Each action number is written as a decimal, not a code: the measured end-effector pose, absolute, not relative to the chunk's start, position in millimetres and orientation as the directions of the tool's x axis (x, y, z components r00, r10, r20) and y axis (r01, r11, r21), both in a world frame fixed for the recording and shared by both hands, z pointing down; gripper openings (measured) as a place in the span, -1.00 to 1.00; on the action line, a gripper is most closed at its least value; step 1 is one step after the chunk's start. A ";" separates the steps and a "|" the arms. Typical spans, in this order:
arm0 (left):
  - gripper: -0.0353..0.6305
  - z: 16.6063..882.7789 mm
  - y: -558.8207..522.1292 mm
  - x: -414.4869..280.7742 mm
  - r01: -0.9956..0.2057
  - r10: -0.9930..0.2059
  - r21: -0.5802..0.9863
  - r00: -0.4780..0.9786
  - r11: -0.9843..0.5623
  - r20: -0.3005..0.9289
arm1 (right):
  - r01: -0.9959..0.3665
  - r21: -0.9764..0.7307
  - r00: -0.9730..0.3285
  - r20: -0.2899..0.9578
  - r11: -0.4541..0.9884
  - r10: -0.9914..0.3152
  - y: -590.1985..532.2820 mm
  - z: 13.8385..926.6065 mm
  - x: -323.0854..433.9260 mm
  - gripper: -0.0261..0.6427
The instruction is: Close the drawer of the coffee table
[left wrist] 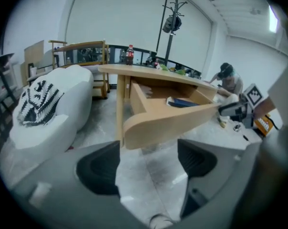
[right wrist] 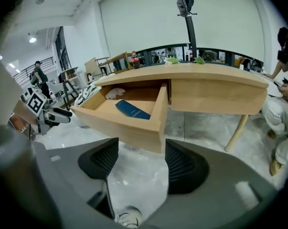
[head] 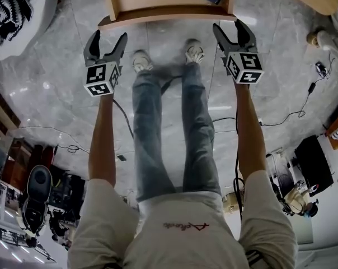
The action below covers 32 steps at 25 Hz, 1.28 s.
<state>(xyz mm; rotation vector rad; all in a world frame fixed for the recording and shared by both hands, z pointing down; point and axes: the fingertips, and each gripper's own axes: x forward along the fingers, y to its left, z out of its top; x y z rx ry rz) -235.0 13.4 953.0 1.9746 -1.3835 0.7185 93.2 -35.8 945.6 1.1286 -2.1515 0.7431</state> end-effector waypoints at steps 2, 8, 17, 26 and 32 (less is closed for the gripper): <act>0.28 958.6 13.6 -241.2 -0.954 -0.610 0.180 0.291 -0.238 0.737 | -0.849 -0.201 -0.468 0.715 0.489 -0.519 -41.6 946.6 88.4 0.02; 0.27 959.8 -12.0 -244.2 -0.949 -0.628 0.187 0.309 -0.254 0.715 | -0.875 -0.167 -0.421 0.725 0.454 -0.545 -51.9 951.5 90.2 -0.19; 0.03 951.4 -19.8 -240.7 -0.938 -0.613 0.224 0.344 -0.265 0.711 | -0.876 -0.170 -0.417 0.738 0.451 -0.531 -55.2 947.1 95.4 -0.37; 0.02 930.6 -37.1 -245.8 -0.944 -0.657 0.226 0.329 -0.240 0.678 | -0.875 -0.165 -0.423 0.720 0.456 -0.550 -68.3 927.6 93.7 -0.43; 0.03 930.7 -70.8 -251.5 -0.947 -0.676 0.214 0.322 -0.241 0.663 | -0.883 -0.160 -0.415 0.704 0.440 -0.576 -98.7 928.0 88.4 -0.42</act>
